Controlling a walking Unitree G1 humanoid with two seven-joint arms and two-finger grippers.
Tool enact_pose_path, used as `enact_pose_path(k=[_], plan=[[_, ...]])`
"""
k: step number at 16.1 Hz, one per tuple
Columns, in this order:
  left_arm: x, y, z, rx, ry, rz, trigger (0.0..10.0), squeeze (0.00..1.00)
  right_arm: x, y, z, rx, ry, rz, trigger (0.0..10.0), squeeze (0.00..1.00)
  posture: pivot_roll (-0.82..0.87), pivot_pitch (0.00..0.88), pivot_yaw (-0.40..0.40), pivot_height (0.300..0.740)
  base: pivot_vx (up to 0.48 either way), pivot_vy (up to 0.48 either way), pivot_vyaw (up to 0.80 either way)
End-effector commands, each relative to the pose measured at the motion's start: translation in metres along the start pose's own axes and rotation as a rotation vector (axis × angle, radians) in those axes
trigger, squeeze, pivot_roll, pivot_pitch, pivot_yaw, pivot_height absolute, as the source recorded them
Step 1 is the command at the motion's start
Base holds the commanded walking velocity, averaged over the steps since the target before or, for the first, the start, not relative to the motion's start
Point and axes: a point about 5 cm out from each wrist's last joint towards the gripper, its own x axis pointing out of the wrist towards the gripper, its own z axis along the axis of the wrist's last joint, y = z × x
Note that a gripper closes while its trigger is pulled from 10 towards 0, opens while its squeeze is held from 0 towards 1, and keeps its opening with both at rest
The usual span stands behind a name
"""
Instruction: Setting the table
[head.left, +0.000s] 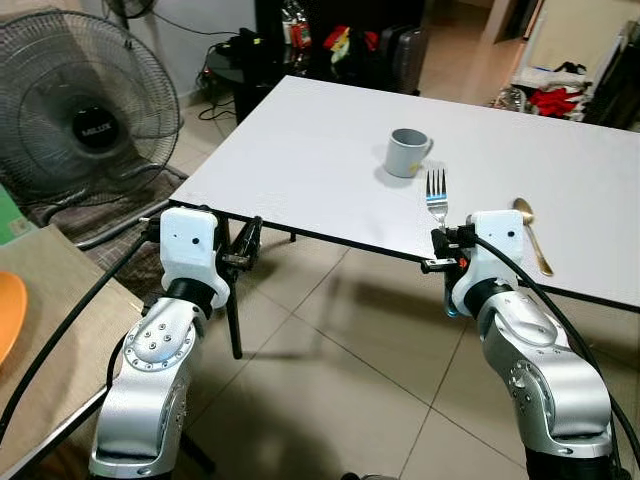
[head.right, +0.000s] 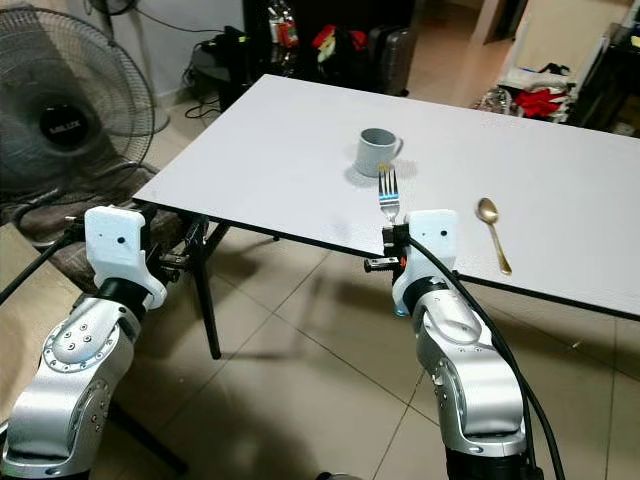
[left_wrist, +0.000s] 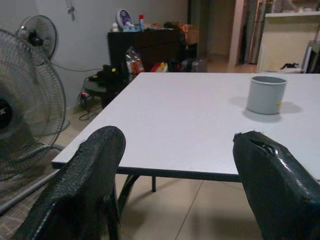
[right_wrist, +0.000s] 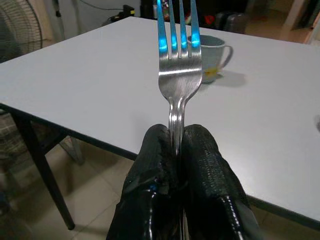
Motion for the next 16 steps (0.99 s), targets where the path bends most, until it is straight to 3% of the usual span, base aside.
enact_pose_path(k=[1, 4, 16], plan=[[0.001, 0.0015, 0.0008, -0.002, -0.009, -0.006, 10.0, 0.0, 0.0021, -0.0004, 0.0029, 0.004, 0.002, 0.003, 10.0, 0.0, -0.06, 0.0, -0.03, 0.74, 0.259, 0.0, 0.0], [0.0024, 0.0019, 0.001, 0.0, -0.01, -0.008, 10.0, 0.0, 0.0028, 0.0008, 0.0034, 0.008, 0.0, 0.008, 10.0, 0.0, -0.06, 0.0, -0.027, 0.74, 0.26, 0.0, -0.8], [0.0044, 0.0017, -0.0001, 0.015, -0.007, -0.036, 10.0, 0.0, 0.0033, 0.0061, -0.0006, 0.008, 0.021, 0.033, 10.0, 0.0, -0.06, 0.0, -0.01, 0.74, 0.261, 0.0, 0.0]])
